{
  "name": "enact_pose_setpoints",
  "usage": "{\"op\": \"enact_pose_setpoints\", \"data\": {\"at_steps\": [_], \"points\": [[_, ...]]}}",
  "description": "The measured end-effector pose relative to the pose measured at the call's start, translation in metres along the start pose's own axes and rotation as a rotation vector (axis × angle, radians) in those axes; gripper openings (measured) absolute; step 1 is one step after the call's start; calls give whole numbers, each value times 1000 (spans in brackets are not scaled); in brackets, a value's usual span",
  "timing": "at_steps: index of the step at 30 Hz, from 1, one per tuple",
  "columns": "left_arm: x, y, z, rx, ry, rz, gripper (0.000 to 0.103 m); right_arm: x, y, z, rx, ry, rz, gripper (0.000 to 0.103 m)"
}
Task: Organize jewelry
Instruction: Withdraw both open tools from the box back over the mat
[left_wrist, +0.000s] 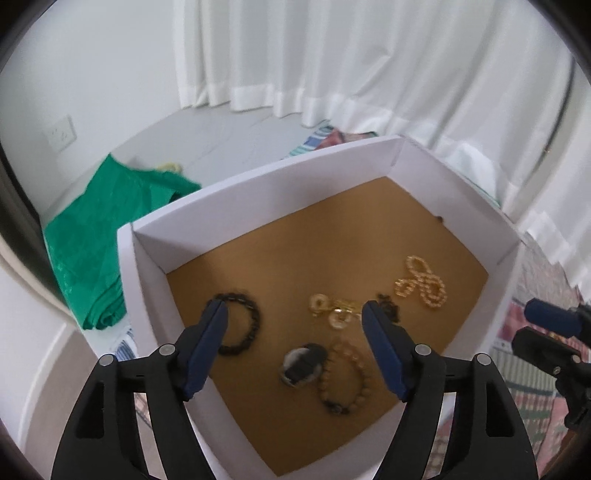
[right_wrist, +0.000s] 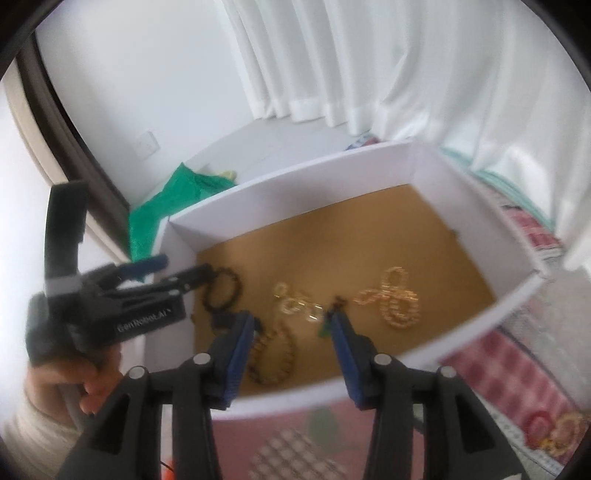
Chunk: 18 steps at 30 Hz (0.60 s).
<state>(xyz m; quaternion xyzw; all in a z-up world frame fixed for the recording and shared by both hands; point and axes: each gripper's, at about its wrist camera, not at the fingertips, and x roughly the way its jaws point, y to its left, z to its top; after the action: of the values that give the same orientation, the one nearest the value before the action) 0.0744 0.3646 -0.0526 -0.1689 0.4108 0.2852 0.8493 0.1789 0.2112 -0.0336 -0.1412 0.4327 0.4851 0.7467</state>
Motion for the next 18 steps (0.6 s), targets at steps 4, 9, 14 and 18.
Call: {"op": "enact_pose_setpoints", "data": {"at_steps": [4,9,14,18], "points": [[-18,-30,-10,56,-32,-27,79,-32,-17,-26,-5,-42,-64,49],[-38,-69,-21,116,-59,-73,81,-64,-36,-52,24,-68,-126,59],[-51,-111,-46,163,-55,-151,83,-90,-56,-86,69,-81,-190,59],[-50,-143,-81,194,-10,-234,84,-100,-66,-122,91,-89,-242,59]]}}
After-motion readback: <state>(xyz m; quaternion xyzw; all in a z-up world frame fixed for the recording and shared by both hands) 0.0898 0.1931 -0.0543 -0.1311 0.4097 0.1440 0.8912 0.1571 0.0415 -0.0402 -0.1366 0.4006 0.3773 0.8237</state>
